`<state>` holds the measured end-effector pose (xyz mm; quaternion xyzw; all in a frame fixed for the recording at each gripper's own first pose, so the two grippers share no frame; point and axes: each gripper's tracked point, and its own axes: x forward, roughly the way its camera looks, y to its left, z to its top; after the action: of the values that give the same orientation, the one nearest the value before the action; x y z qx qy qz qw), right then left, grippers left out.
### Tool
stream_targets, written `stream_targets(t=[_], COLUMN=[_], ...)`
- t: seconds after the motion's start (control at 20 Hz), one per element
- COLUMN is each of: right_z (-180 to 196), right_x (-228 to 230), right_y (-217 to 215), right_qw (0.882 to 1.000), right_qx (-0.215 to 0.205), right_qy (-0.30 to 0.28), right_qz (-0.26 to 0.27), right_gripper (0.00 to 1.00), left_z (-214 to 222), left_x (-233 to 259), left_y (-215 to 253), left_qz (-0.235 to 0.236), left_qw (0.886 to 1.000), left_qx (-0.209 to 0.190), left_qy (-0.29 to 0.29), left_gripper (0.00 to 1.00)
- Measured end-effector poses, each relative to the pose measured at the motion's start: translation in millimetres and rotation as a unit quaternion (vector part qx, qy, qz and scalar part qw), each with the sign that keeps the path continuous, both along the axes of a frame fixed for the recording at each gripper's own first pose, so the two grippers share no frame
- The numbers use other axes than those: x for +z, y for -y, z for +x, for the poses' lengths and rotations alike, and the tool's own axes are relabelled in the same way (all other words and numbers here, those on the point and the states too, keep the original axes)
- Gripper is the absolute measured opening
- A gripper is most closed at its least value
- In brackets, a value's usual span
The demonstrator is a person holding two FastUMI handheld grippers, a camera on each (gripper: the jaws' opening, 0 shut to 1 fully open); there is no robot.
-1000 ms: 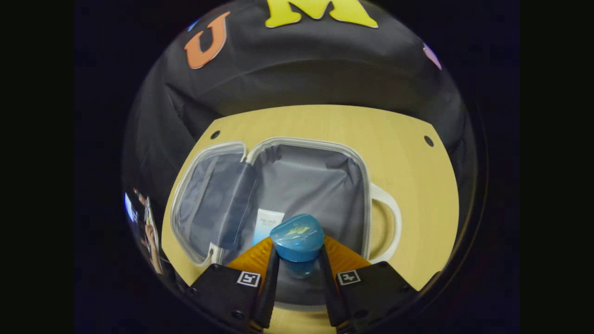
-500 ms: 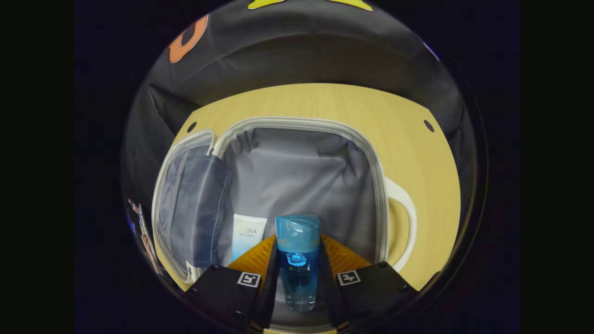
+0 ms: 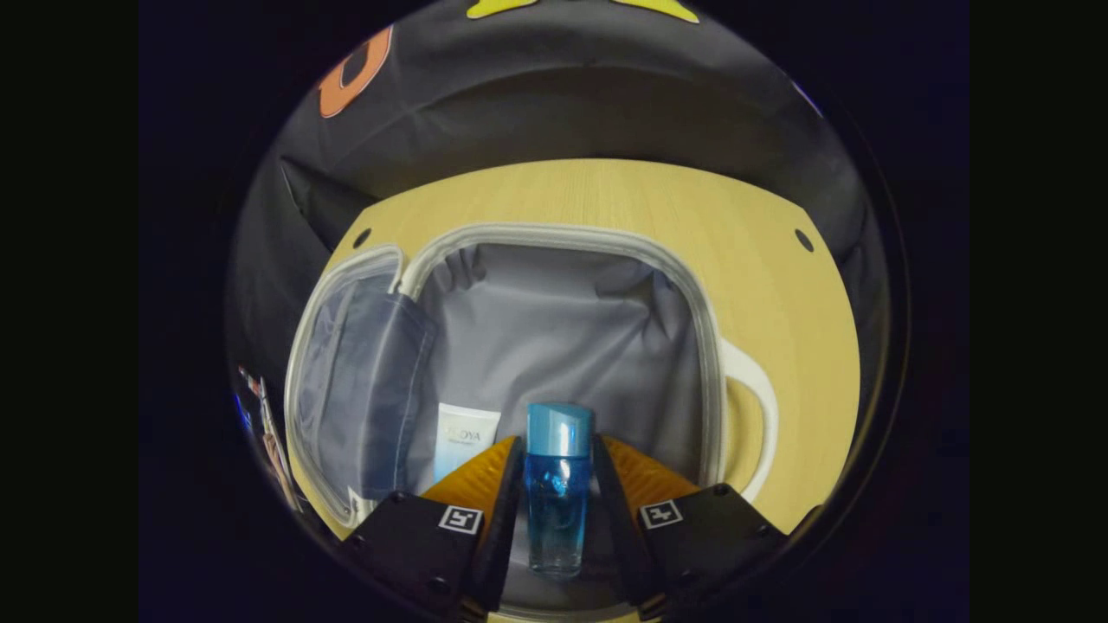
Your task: First open the suitcase, pack the skin care products into it, and then close the suitcase.
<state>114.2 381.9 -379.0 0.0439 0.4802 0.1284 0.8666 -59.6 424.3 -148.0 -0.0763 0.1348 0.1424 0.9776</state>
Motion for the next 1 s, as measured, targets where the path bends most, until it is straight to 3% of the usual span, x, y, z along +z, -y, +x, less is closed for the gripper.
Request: stream_targets(t=[0.1, 0.15, 0.3, 0.5, 0.75, 0.85, 0.9, 0.95, 1.0], right_z=[-3.5, -6.9, -19.2, -39.6, -64.3, -73.1, -77.0, -84.5, -91.0], right_x=[33.2, 53.6, 119.5, 222.6, 339.7, 381.8, 396.8, 404.9, 408.9], right_y=[-0.3, -1.0, 7.9, 30.9, 89.3, 120.9, 139.1, 152.3, 161.5], right_qw=[0.999, 0.997, 0.985, 0.95, 0.904, 0.881, 0.872, 0.867, 0.867], right_qx=[0.021, 0.034, 0.073, 0.111, 0.069, 0.031, 0.01, -0.005, -0.017], right_qy=[0.039, 0.063, 0.152, 0.29, 0.422, 0.472, 0.488, 0.497, 0.497], right_qz=[0.016, 0.026, 0.032, 0.023, 0.001, -0.017, -0.026, -0.03, -0.036], right_gripper=[0.6, 0.7, 0.75, 0.78, 0.79, 0.79, 0.79, 0.79, 0.79], left_z=[7.6, 12.7, 26.0, 46.9, 67.3, 77.6, 83.3, 89.2, 93.3], left_x=[-6.1, -12.5, -50.2, -117.3, -166.0, -178.3, -182.2, -186.1, -187.1], left_y=[-20.8, -32.2, -57.2, -56.1, -50.3, -45.9, -46.4, -46.9, -43.4], left_qz=[-0.019, -0.036, -0.123, -0.279, -0.368, -0.416, -0.436, -0.459, -0.483], left_qw=[1.0, 0.999, 0.992, 0.958, 0.926, 0.905, 0.897, 0.885, 0.873], left_qx=[0.013, 0.02, 0.034, 0.036, 0.03, 0.03, 0.036, 0.041, 0.037], left_qy=[0.002, 0.001, -0.01, -0.055, -0.079, -0.079, -0.071, -0.063, -0.059], left_gripper=[0.98, 0.98, 0.96, 0.98, 0.97, 0.96, 0.76, 0.89, 0.76])
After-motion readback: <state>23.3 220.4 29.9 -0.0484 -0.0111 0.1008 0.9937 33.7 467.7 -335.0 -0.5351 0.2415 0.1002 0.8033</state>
